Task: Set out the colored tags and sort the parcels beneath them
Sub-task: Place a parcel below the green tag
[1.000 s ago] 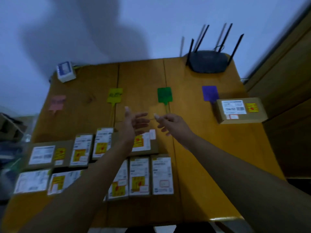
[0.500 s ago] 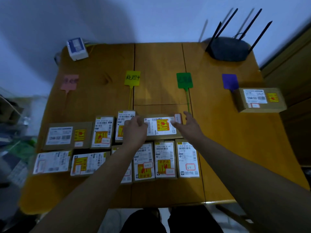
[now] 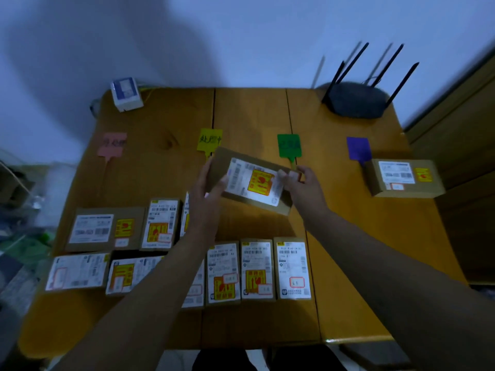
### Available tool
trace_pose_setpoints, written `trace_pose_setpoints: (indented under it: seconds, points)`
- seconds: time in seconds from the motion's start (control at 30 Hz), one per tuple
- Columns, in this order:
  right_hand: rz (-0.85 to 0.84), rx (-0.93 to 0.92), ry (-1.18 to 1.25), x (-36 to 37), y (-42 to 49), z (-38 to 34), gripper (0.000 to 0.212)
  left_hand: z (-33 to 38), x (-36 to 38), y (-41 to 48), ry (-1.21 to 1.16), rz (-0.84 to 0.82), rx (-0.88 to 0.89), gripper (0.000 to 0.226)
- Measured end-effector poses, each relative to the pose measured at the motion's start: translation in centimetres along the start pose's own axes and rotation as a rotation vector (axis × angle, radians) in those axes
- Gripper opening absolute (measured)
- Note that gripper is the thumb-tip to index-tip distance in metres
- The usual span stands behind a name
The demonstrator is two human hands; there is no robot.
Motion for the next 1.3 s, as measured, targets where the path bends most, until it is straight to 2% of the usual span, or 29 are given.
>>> trace_pose_setpoints:
  seconds: [0.07,0.17,0.3,0.4,0.5,0.67,0.8,1.1,1.3]
  points:
    - [-0.06,-0.042,0.079,0.0,-0.9,-3.1,0.049,4.3,0.1,0.3,-0.046,0.019,0.087,0.05]
    - [-0.171,-0.12,0.14,0.3,-2.8,-7.3,0.04,11.4,-0.3,1.0,-0.054,0.065,0.212,0.049]
    - [-0.338,-0.187,0.231,1.4,-5.2,-11.0,0.03,19.6,0.6,1.6,0.078,0.007,0.293,0.043]
    - [-0.443,-0.204,0.276,2.1,-6.9,-12.4,0.043,23.8,2.2,1.9,0.212,-0.059,0.331,0.039]
    - [-0.524,-0.24,0.258,2.7,-8.3,-13.4,0.058,26.4,3.3,2.0,0.22,-0.104,0.347,0.048]
    - [-0.518,-0.273,0.298,2.2,-9.4,-14.2,0.065,25.2,3.5,1.4,0.114,-0.15,0.226,0.058]
    - [-0.505,-0.272,0.305,1.6,-9.7,-14.4,0.064,21.6,3.8,-0.2,0.069,-0.21,0.104,0.048]
    - [-0.512,-0.236,0.286,2.0,-8.8,-13.5,0.066,18.1,2.9,-2.1,0.045,-0.197,0.029,0.041]
    - [-0.543,-0.159,0.229,2.1,-8.4,-11.0,0.053,15.2,2.4,-2.2,0.05,-0.15,-0.041,0.043]
Point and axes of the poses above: each hand's wrist, its own y-axis towards the middle knuckle, its own x-axis out of the palm, z = x × y, the point moved 10 cm from there along y, towards the middle knuckle, and after that the axes turned 11 degrees about -z, right-handed, at the moved point
